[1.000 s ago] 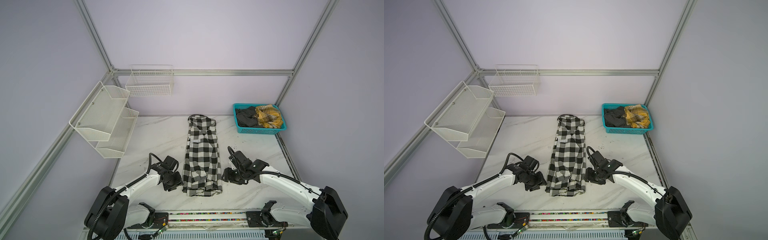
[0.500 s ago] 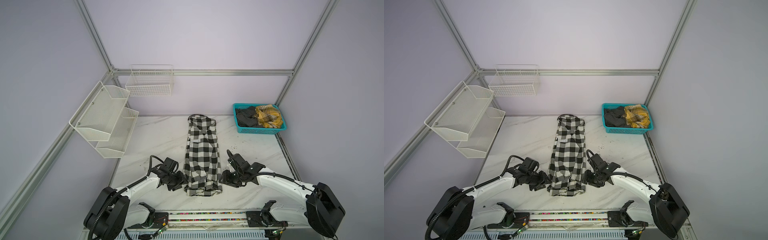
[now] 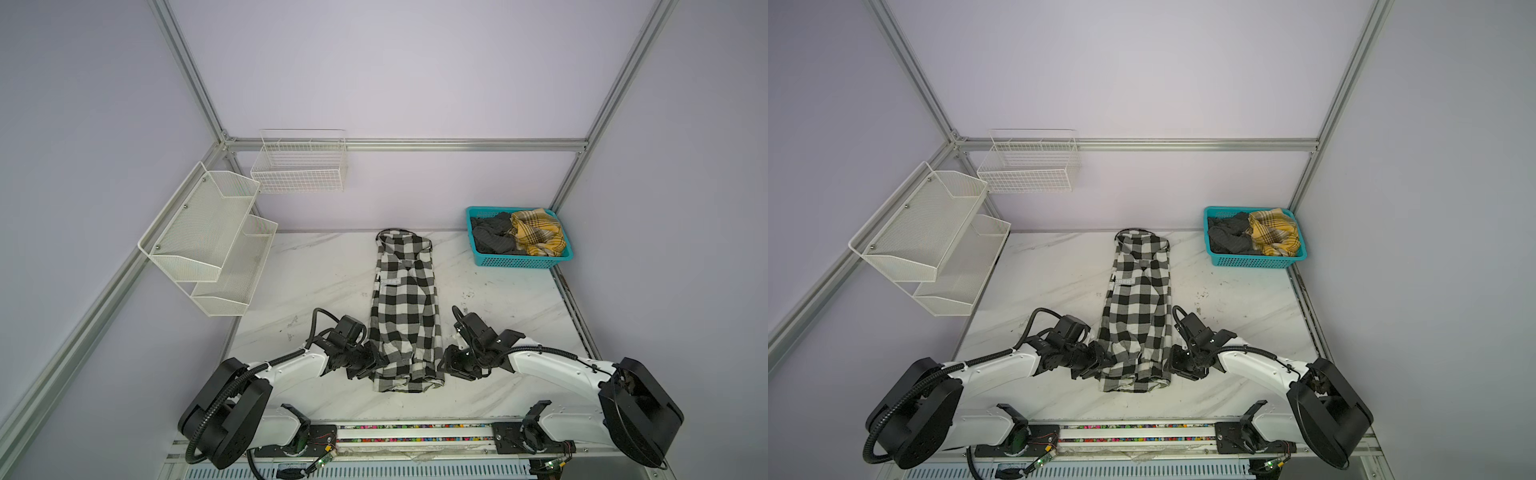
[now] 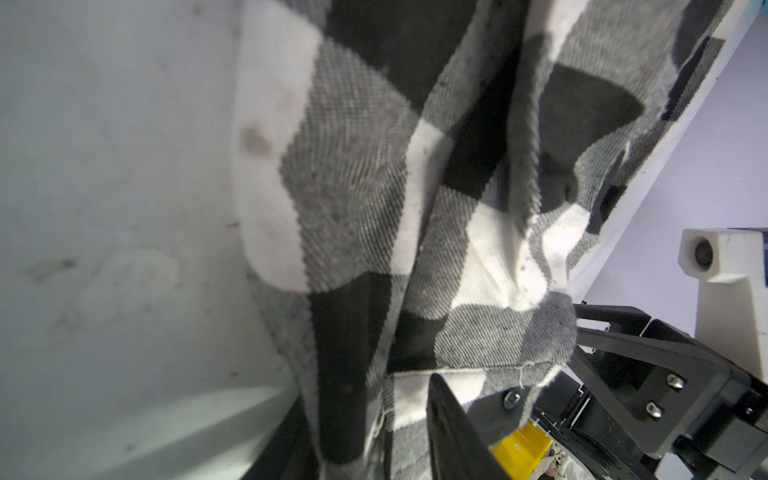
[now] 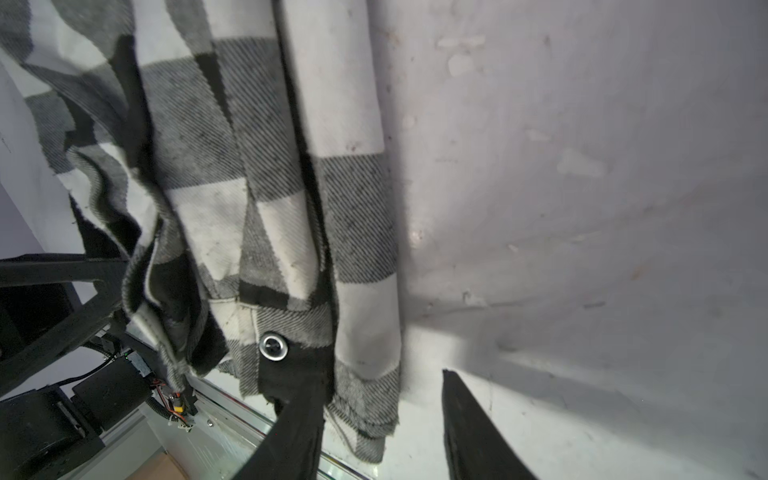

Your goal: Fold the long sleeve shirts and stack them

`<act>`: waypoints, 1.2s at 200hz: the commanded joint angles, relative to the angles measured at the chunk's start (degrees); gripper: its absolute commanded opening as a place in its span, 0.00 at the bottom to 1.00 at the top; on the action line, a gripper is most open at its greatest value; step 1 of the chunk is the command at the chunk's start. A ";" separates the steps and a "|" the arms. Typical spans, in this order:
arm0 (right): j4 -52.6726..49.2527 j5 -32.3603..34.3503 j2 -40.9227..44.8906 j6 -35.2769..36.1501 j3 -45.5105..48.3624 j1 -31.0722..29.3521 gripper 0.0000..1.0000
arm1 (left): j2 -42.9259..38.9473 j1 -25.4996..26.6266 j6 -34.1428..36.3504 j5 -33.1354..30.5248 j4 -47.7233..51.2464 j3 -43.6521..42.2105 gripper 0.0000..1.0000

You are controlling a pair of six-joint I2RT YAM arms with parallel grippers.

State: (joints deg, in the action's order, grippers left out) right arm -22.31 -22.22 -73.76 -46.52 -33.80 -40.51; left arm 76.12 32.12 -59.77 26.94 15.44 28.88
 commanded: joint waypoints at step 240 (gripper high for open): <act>6.21 -0.44 -1.32 -3.89 2.78 -1.90 0.33 | -3.52 -0.49 2.82 -5.40 12.35 -3.88 0.38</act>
State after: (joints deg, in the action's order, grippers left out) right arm -17.26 -23.18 -74.28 -49.10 -31.27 -41.91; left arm 70.08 32.08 -57.91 23.88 24.25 27.83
